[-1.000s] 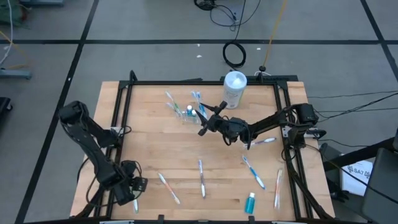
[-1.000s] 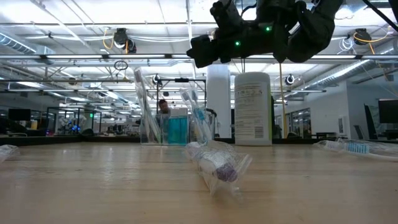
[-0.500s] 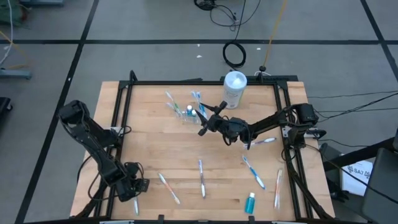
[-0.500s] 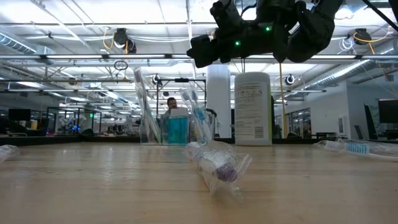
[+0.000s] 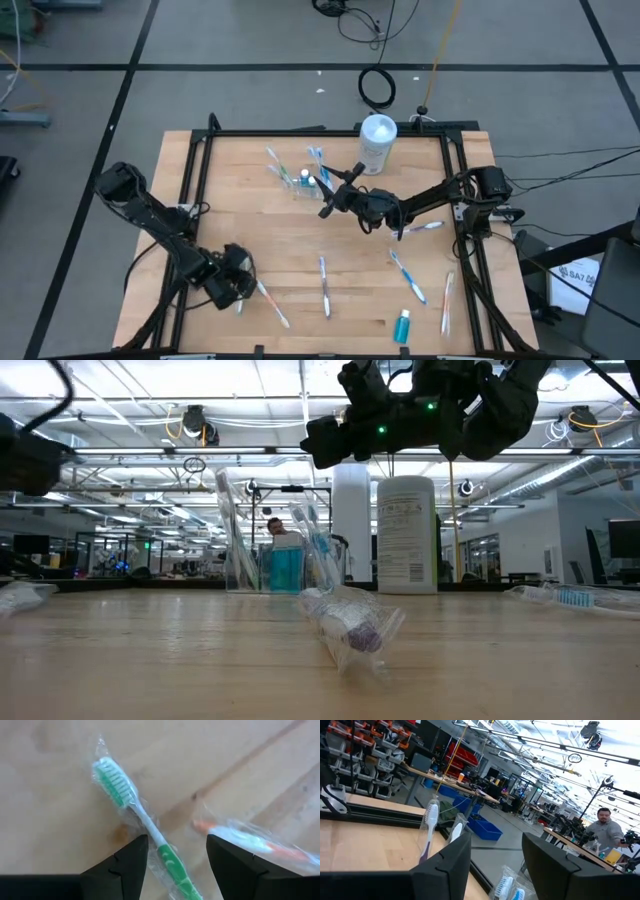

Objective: Pick & Place toothbrushing station
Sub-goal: Put the green toothbrush in the left compartment of the transparent organizer

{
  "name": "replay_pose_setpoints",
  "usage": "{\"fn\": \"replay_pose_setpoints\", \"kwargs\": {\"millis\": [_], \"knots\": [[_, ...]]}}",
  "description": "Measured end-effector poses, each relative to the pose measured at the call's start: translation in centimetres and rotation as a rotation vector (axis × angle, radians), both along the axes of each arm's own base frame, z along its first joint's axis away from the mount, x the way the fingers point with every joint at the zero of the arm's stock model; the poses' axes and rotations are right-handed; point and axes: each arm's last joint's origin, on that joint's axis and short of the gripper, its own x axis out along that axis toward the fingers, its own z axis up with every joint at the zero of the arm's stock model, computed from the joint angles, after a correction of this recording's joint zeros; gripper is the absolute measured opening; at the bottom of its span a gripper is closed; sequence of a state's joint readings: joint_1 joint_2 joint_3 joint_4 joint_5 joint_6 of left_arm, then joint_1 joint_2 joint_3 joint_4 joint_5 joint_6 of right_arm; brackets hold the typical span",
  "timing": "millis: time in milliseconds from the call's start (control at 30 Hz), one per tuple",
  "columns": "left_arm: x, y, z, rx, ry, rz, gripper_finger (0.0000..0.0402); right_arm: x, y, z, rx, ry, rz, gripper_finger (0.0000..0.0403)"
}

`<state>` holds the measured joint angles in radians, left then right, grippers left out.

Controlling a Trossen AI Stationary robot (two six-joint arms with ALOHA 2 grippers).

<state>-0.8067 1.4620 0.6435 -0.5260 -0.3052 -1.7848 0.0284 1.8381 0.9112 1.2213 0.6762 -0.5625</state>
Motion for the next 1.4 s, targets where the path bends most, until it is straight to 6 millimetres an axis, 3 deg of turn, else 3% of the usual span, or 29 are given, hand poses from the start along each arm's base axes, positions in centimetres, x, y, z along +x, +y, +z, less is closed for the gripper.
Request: {"fn": "replay_pose_setpoints", "kwargs": {"millis": [267, 433, 567, 967, 1400], "knots": [[1.7, 0.9, 1.9, 0.101, -0.004, -0.044, 0.0212, 0.0, 0.0, 0.0, -0.001, 0.001, -0.001, 0.0171], [1.6, 1.2, 2.6, 0.14, 0.046, -0.011, 0.0212, 0.0, 0.0, 0.0, -0.002, 0.002, -0.001, 0.0171], [1.0, 1.5, 2.1, 0.116, 0.107, 0.051, 0.0212, 0.0, 0.0, 0.0, -0.002, 0.003, -0.002, 0.0171], [0.4, 2.2, -0.1, 0.102, 0.051, 0.073, 0.0212, 0.0, -0.1, 0.0, -0.002, 0.005, -0.003, 0.0171], [0.3, 2.4, -0.3, 0.153, 0.048, -0.004, 0.0211, 0.0, -0.1, 0.0, -0.001, 0.006, -0.003, 0.0171]]}}
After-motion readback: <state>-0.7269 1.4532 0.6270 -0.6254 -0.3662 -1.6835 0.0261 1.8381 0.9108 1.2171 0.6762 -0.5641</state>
